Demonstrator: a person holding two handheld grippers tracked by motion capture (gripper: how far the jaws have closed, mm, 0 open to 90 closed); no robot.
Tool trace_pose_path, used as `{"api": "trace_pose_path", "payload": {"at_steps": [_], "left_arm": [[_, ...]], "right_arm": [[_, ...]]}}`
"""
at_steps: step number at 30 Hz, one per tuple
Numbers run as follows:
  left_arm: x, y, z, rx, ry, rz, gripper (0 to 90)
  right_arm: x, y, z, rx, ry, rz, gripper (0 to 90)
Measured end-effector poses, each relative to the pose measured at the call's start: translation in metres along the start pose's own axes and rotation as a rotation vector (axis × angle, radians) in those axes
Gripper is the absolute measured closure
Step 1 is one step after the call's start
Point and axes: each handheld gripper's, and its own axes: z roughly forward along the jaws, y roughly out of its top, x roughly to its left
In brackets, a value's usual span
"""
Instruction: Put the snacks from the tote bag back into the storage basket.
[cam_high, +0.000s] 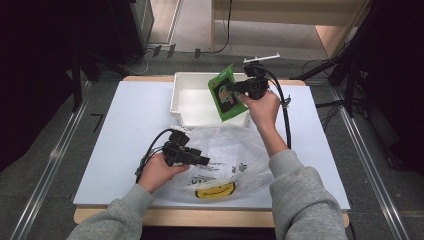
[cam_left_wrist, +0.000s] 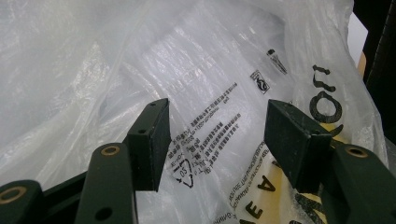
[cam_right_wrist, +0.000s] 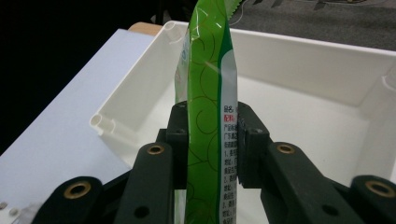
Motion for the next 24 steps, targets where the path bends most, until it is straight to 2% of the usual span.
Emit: {"api": "trace_pose_path", "payload": {"at_steps": [11, 19, 24], "left_arm": [[0.001, 0.000, -0.001, 0.000, -0.002, 0.002, 42.7], [-0.001, 0.000, -0.003, 0.006, -0.012, 0.020, 42.6], [0.000, -0.003, -0.008, 0.005, -0.028, 0.030, 42.7]], "right_arm": [[-0.008, 0.013, 0.019, 0.002, -0.027, 0.021, 73.2], [-0.015, 0.024, 0.044, 0.008, -0.047, 0.042, 73.1], [-0.015, 0.036, 0.051, 0.012, -0.071, 0.025, 73.1]]}}
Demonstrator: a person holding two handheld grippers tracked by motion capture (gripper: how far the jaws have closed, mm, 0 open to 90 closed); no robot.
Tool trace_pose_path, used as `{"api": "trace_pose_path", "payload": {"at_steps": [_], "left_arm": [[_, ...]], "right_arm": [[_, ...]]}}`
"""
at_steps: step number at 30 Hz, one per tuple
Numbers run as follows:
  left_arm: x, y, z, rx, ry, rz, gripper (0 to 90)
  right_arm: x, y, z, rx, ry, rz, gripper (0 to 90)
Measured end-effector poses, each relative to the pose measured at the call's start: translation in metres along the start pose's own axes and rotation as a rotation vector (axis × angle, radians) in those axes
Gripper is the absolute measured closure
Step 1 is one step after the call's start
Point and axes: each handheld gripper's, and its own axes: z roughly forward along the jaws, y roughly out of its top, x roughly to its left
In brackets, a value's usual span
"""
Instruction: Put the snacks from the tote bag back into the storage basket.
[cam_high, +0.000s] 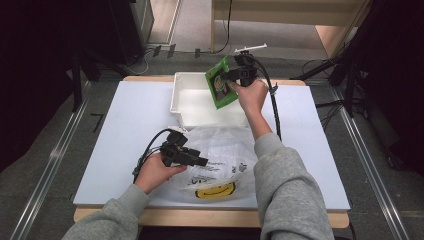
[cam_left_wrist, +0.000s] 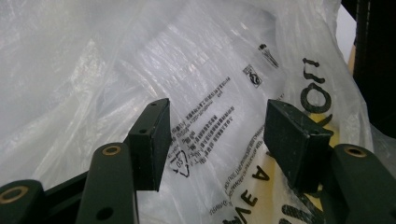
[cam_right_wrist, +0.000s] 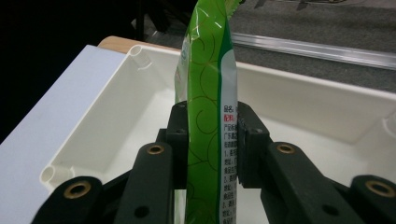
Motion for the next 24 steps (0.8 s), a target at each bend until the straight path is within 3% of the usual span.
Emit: {"api": "trace_pose_path", "payload": {"at_steps": [5, 12, 24], "left_arm": [[0.001, -0.001, -0.002, 0.000, 0.000, -0.001, 42.7], [0.002, -0.001, -0.002, -0.004, -0.005, -0.005, 42.8], [0.003, 0.000, -0.003, -0.007, 0.001, -0.014, 42.8]], "right_arm": [[-0.001, 0.009, 0.008, 0.001, -0.021, -0.007, 73.1], [-0.013, 0.016, 0.027, 0.003, -0.052, 0.030, 73.1], [-0.014, 0.010, 0.043, 0.007, -0.078, 0.028, 73.1]]}}
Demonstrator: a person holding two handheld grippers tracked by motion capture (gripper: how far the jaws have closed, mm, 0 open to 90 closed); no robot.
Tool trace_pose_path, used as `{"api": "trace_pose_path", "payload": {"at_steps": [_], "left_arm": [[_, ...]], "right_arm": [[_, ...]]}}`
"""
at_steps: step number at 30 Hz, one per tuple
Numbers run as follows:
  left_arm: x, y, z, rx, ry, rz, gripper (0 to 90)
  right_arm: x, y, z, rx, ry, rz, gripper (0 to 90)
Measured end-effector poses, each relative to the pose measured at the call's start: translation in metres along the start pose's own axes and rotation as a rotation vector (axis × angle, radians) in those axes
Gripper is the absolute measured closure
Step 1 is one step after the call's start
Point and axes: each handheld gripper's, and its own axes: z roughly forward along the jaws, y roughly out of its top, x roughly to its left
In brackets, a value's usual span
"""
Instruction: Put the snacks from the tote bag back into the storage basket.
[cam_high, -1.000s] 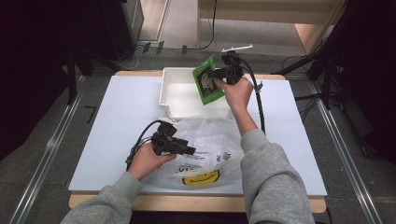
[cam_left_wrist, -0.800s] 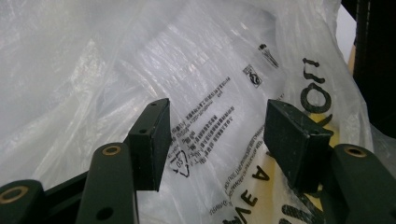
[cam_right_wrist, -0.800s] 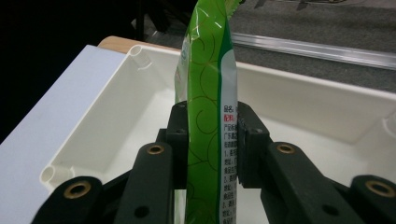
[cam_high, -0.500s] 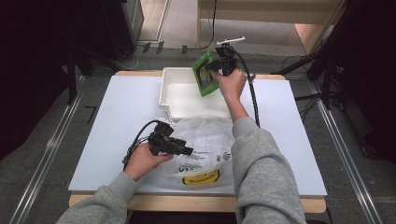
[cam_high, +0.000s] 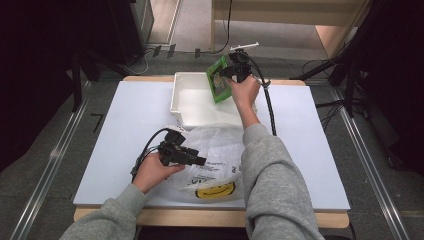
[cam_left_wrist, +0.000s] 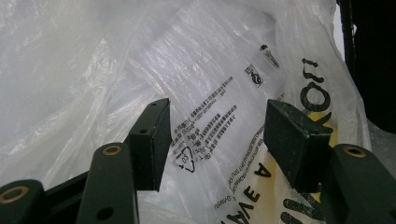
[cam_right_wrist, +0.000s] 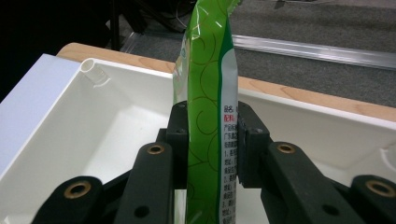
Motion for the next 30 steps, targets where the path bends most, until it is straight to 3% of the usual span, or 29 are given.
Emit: {"api": "trace_pose_path", "payload": {"at_steps": [7, 17, 22, 30], "left_arm": [[-0.001, 0.000, 0.001, 0.008, 0.000, 0.007, 42.8], [-0.002, 0.000, 0.002, 0.012, 0.002, 0.011, 42.7], [-0.002, 0.000, 0.002, 0.011, 0.002, 0.010, 42.7], [-0.002, 0.000, 0.001, 0.013, 0.006, 0.013, 42.7]], "right_arm": [[0.004, -0.007, 0.005, 0.016, 0.002, -0.019, 73.1], [-0.001, -0.017, 0.012, 0.017, 0.041, 0.021, 72.8], [0.001, -0.018, 0.017, 0.018, 0.054, 0.016, 71.8], [-0.002, -0.019, 0.022, 0.031, 0.012, 0.026, 61.9]]}}
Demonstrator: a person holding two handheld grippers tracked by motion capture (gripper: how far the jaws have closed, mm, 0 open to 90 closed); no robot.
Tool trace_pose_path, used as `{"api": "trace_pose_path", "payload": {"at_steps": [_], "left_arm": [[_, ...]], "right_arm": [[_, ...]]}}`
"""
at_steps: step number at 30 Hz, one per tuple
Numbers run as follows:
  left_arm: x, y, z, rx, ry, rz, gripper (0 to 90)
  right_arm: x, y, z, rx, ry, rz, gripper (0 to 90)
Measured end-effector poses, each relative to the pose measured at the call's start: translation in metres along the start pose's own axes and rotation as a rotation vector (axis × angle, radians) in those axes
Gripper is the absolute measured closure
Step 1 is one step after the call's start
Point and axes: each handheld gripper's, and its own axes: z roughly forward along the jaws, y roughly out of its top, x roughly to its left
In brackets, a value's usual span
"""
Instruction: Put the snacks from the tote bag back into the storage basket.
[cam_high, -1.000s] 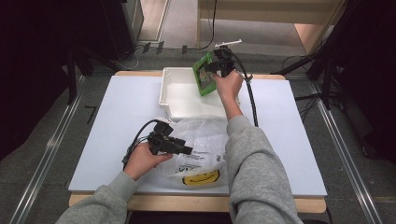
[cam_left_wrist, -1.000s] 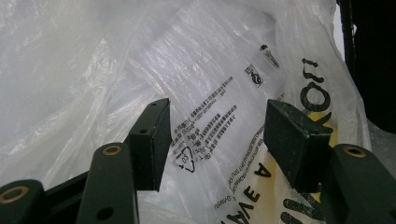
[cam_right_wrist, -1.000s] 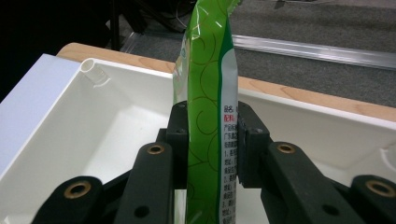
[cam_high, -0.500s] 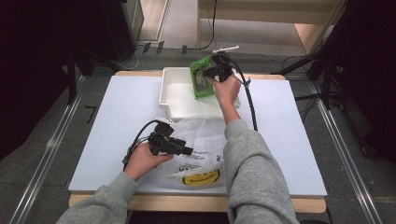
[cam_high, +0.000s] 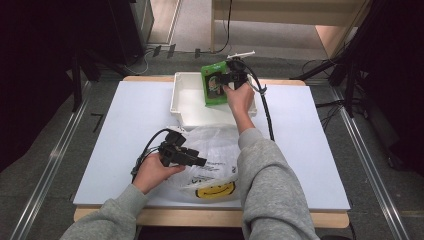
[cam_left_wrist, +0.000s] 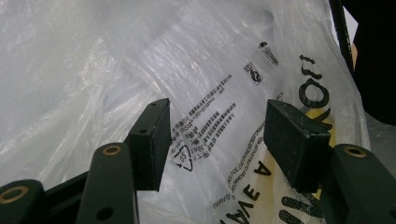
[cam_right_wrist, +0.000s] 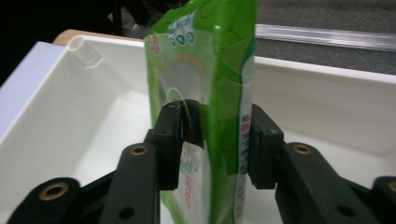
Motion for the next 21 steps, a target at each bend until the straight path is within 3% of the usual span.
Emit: {"api": "trace_pose_path", "payload": {"at_steps": [3, 4, 6, 10, 21], "left_arm": [[0.000, 0.000, 0.000, 0.000, 0.001, 0.001, 42.6], [0.000, 0.000, 0.000, -0.003, 0.003, 0.002, 42.7], [0.000, 0.000, -0.001, -0.001, 0.005, 0.002, 42.6], [0.000, 0.000, 0.000, -0.001, 0.001, 0.002, 42.7], [0.000, 0.000, 0.000, -0.003, 0.007, 0.001, 42.6]], "right_arm": [[0.000, -0.001, 0.003, 0.003, -0.026, -0.010, 57.8], [0.001, -0.001, 0.003, 0.010, -0.064, -0.028, 55.4], [0.001, -0.001, 0.004, 0.007, -0.072, -0.031, 53.2], [-0.003, -0.002, 0.008, 0.024, -0.053, -0.004, 51.7], [-0.006, -0.003, 0.012, 0.045, -0.064, 0.019, 46.1]]}}
